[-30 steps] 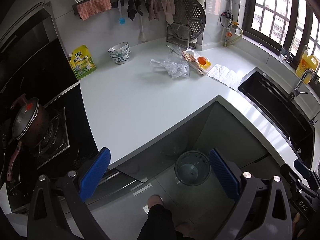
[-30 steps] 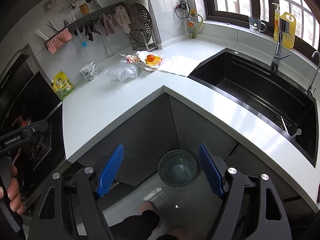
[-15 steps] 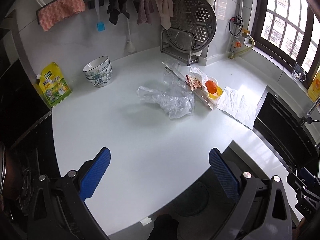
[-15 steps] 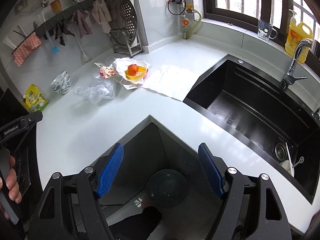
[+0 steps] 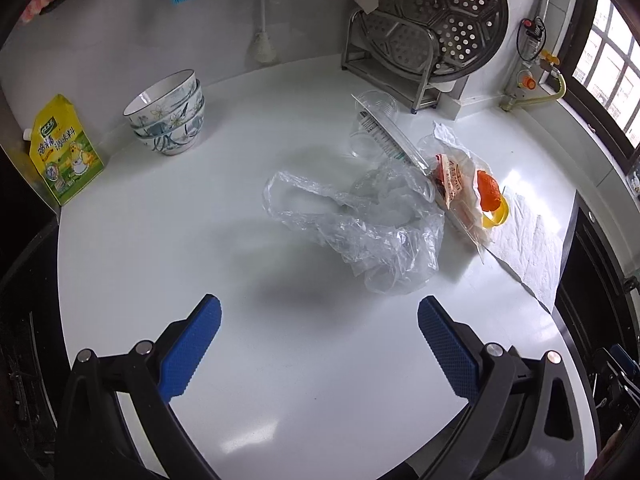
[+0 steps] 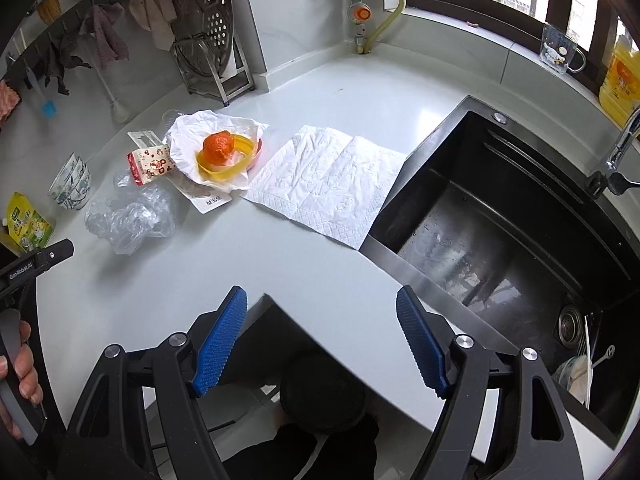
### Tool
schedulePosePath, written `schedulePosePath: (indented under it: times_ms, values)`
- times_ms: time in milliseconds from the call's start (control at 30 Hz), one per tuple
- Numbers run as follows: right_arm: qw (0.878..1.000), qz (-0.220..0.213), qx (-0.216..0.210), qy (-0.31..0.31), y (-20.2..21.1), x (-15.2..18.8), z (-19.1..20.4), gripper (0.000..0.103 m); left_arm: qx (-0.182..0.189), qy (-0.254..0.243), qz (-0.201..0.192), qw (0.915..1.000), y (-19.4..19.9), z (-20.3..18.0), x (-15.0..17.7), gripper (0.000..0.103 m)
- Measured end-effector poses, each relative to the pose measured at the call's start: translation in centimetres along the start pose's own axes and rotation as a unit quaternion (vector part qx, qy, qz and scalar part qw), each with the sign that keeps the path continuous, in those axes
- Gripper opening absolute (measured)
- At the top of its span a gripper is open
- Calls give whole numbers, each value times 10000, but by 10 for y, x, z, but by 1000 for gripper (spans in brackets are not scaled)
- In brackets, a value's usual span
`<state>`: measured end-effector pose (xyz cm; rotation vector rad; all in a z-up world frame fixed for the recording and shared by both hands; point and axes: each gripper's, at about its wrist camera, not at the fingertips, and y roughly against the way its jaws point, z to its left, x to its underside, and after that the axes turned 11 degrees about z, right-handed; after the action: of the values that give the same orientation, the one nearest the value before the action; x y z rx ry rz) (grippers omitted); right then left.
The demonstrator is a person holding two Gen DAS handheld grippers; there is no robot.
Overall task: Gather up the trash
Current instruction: 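Move both tools toward the counter, left toward the plastic bag, right toward the napkin, then close the right gripper on the white napkin while the left gripper approaches the plastic bag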
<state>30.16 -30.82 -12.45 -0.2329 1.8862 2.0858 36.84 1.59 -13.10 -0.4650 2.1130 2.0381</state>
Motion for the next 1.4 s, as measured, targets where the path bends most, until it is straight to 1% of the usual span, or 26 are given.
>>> schedulePosePath:
  times_ms: [67, 133, 200, 233, 333, 467, 633, 767, 867, 967, 1000, 1033, 1067, 1100, 1133, 1167, 1200, 1233, 1300, 1333, 1400]
  values:
    - [9999, 15, -44, 135, -9, -15, -1, 74, -91, 83, -89, 9999, -1, -3, -4, 97]
    - [9996, 38, -69, 287, -17, -31, -3, 74, -184, 225, -97, 9995, -5, -5, -10, 97]
    - [9991, -37, -84, 417, -22, -44, -5, 74, -173, 401, -87, 9990, -10, -6, -17, 97]
    - [9989, -55, -81, 459, -25, -50, -7, 74, -201, 488, -73, 9986, -14, -6, -20, 97]
    - [9984, -18, -129, 545, -37, -68, -11, 74, -452, 811, 111, 9956, -26, -5, -31, 97]
    - [9969, 29, -142, 770, -53, -85, -11, 74, -569, 1096, 190, 9922, -38, -3, -39, 97]
    - [9954, 133, -155, 932, -75, -103, -13, 74, -627, 1327, 208, 9889, -54, -1, -48, 97]
    - [9946, 217, -145, 1006, -90, -113, -12, 74, -518, 1507, 207, 9870, -65, 2, -54, 97]
    - [9941, 280, -163, 1035, -97, -119, -11, 74, -493, 1551, 222, 9864, -73, 1, -57, 97]
    - [9938, 324, -94, 1057, -105, -124, -10, 74, -522, 1501, 109, 9872, -74, -1, -58, 95]
    - [9938, 331, -81, 1059, -108, -125, -10, 74, -555, 1469, 76, 9876, -74, -2, -59, 87]
    - [9937, 338, -47, 1070, -111, -127, -11, 74, -552, 1427, 79, 9882, -74, -4, -59, 72]
    - [9934, 355, -11, 1092, -114, -129, -11, 74, -502, 1389, 128, 9889, -75, -4, -61, 64]
    - [9930, 379, 15, 1121, -118, -130, -12, 74, -417, 1351, 189, 9898, -76, -5, -62, 50]
    - [9926, 404, 30, 1145, -121, -131, -12, 74, -340, 1318, 226, 9904, -77, -5, -63, 38]
    - [9923, 422, 4, 1169, -124, -133, -13, 74, -274, 1288, 249, 9910, -78, -6, -63, 31]
    - [9920, 418, -13, 1191, -126, -135, -13, 74, -238, 1259, 261, 9914, -78, -6, -63, 22]
    - [9919, 386, 4, 1212, -127, -137, -14, 74, -228, 1225, 257, 9919, -77, -6, -61, 18]
    - [9914, 339, 45, 1267, -128, -140, -14, 75, -202, 1180, 205, 9926, -73, -6, -60, 13]
    - [9910, 330, 53, 1294, -129, -141, -14, 79, -193, 1163, 158, 9929, -69, -5, -59, 12]
    - [9899, 368, 70, 1365, -134, -145, -13, 80, -162, 1103, 65, 9937, -61, -4, -58, 9]
